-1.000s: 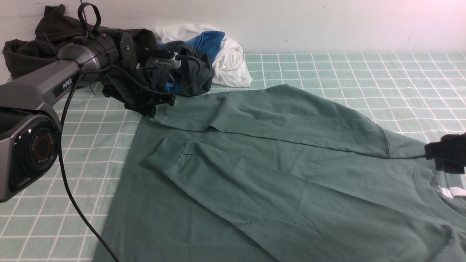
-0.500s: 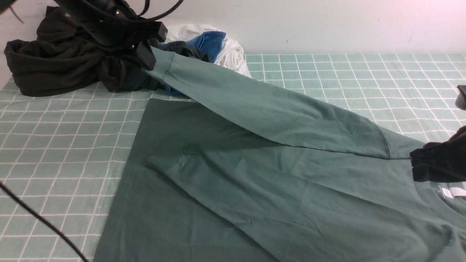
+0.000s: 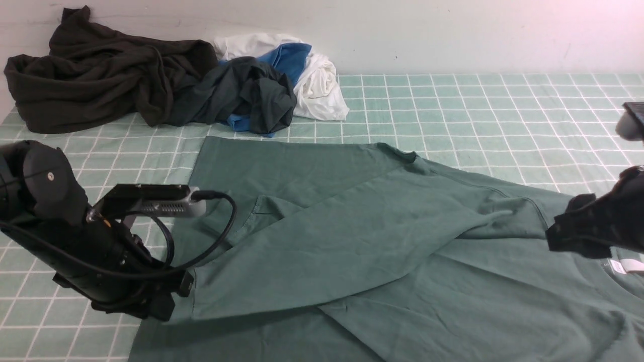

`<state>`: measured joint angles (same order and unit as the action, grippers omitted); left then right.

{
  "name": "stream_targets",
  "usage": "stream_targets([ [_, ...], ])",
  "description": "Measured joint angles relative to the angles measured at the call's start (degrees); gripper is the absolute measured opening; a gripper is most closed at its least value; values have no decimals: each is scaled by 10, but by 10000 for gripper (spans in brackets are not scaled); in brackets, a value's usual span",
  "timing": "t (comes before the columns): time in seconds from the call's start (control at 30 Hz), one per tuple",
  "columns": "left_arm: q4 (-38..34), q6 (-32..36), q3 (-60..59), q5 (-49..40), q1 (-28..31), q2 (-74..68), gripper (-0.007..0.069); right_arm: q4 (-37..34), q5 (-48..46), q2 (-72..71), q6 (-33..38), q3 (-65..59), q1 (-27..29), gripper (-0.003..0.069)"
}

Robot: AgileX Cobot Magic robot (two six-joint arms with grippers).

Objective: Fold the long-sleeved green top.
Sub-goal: Use the left arm to drag and drop the cuff onto the cuff closest to the left arm, then use both arms simultaneously to clamp the lower edge of the clothing fabric

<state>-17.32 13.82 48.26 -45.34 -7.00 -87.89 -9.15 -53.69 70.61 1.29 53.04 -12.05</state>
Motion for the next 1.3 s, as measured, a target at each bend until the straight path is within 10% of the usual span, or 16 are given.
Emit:
stream_targets([
  [0.23, 18, 64, 25, -76, -48, 47, 459, 1, -160, -33, 30, 0, -140, 388],
  [0.43, 85, 150, -19, -151, -189, 68, 465, 1, -169, -55, 54, -1, -210, 388],
  [0.63, 173, 191, -112, -102, -310, 60, 410, 2, -171, -56, 60, -1, -216, 388],
  [1.3, 216, 158, -163, 18, -320, 45, 76, 16, -171, -56, 63, -1, -216, 388],
])
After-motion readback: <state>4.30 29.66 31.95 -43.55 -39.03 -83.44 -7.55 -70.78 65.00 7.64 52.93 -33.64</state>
